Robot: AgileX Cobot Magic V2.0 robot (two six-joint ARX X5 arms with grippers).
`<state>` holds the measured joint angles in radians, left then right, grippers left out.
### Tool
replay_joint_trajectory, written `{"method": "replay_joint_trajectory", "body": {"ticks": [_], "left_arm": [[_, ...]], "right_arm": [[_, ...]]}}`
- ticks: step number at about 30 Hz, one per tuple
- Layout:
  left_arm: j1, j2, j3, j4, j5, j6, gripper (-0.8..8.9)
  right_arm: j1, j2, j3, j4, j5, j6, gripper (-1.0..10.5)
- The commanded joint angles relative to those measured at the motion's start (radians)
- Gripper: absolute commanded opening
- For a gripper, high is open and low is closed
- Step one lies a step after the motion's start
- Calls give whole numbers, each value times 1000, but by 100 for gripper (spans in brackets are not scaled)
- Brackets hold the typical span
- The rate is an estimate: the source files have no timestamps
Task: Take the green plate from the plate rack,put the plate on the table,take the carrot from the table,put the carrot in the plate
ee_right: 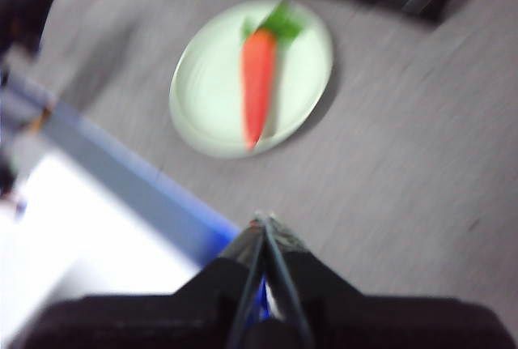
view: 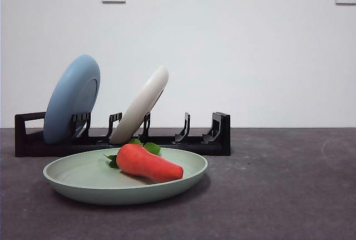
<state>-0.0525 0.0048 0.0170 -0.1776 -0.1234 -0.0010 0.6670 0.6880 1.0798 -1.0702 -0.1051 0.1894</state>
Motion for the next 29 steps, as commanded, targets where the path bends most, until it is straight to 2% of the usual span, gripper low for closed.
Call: {"method": "replay_joint_trajectory", "body": {"ticks": [1,6,10,15,17,23,29], "left_arm": [[3,-3,-14,7,-3,-6,-3],[3,-3,-14,7,-3,-6,-3],[3,-3,-14,7,-3,-6,-3],[3,-3,-14,7,-3,-6,-3],[3,-3,-14,7,-3,-6,-3],[3,-3,-14,7,-3,-6,-3],[3,-3,-14,7,-3,-6,-3]], "right_arm": [[-127,-43,-46,134,-10,-60,1],[-371,-166,-227,425,-186,-132,1],[-486,-264,-410,626,-200,-146,1],[-571,-390,-645,805,-194,-146,1],[-585,-439,-719,831,-150,-146,1],[-602,-560,-887,838,-21,-142,1],[-602,-671,-1005,838,-18,-116,1]]}}
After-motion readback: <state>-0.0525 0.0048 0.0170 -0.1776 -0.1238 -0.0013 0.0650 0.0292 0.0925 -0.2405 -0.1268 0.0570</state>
